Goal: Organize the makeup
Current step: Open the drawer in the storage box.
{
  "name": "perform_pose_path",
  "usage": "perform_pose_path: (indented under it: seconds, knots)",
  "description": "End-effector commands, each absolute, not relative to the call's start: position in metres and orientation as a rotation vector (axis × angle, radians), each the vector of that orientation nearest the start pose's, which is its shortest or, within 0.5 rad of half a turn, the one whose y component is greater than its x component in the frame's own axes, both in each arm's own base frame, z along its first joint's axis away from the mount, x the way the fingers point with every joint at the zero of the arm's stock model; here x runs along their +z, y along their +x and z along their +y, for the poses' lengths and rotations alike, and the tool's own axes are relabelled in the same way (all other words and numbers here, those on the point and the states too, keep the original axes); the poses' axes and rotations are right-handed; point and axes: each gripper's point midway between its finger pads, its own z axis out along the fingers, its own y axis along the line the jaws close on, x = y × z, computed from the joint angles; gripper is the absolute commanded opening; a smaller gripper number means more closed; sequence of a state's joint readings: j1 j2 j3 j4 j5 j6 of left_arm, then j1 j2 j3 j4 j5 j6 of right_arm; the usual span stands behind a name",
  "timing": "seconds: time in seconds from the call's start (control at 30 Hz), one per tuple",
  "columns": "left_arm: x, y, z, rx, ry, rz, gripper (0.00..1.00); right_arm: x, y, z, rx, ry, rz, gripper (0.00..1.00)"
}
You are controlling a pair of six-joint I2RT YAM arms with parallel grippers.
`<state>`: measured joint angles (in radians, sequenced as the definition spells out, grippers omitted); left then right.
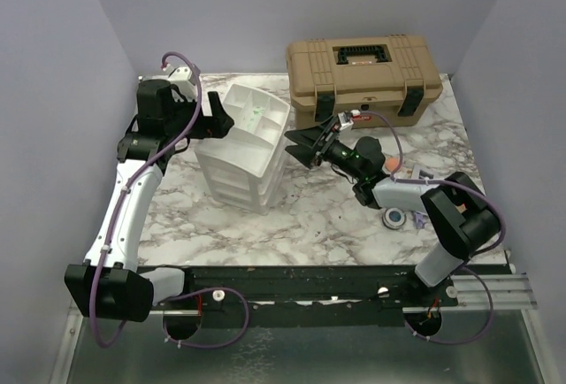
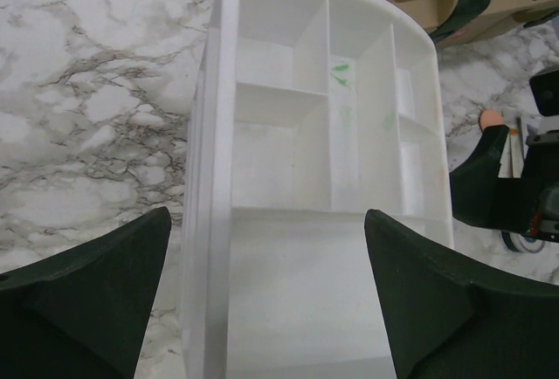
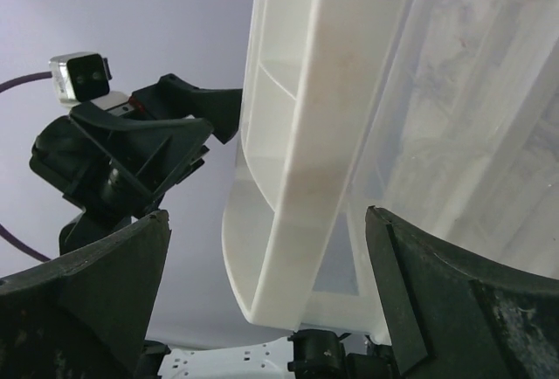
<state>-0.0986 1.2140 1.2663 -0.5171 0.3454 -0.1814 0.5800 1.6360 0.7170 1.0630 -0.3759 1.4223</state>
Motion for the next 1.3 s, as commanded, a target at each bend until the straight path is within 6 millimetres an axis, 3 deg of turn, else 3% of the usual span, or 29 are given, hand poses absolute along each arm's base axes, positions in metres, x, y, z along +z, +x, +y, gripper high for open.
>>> perform_pose_path:
  seconds: [0.0, 0.23, 0.67, 1.07, 1.27]
  knots:
    - [0.284, 0.340, -0.120, -0.650, 0.220, 2.060, 0.93, 0.232, 0.324, 0.345, 1.892, 0.367, 1.750, 1.00]
    - [0.269, 0.328, -0.127, -0.725, 0.213, 2.101, 0.89, 0.220, 0.325, 0.349, 1.926, 0.378, 1.753, 1.00]
    - [0.255, 0.314, -0.138, -0.807, 0.222, 2.138, 0.86, 0.228, 0.322, 0.360, 2.053, 0.306, 1.706, 1.00]
    - [0.243, 0.312, -0.133, -0.773, 0.199, 2.163, 0.85, 0.266, 0.299, 0.342, 2.176, 0.240, 1.491, 1.00]
    - [0.239, 0.314, -0.127, -0.726, 0.169, 2.171, 0.86, 0.269, 0.295, 0.330, 2.158, 0.280, 1.443, 1.00]
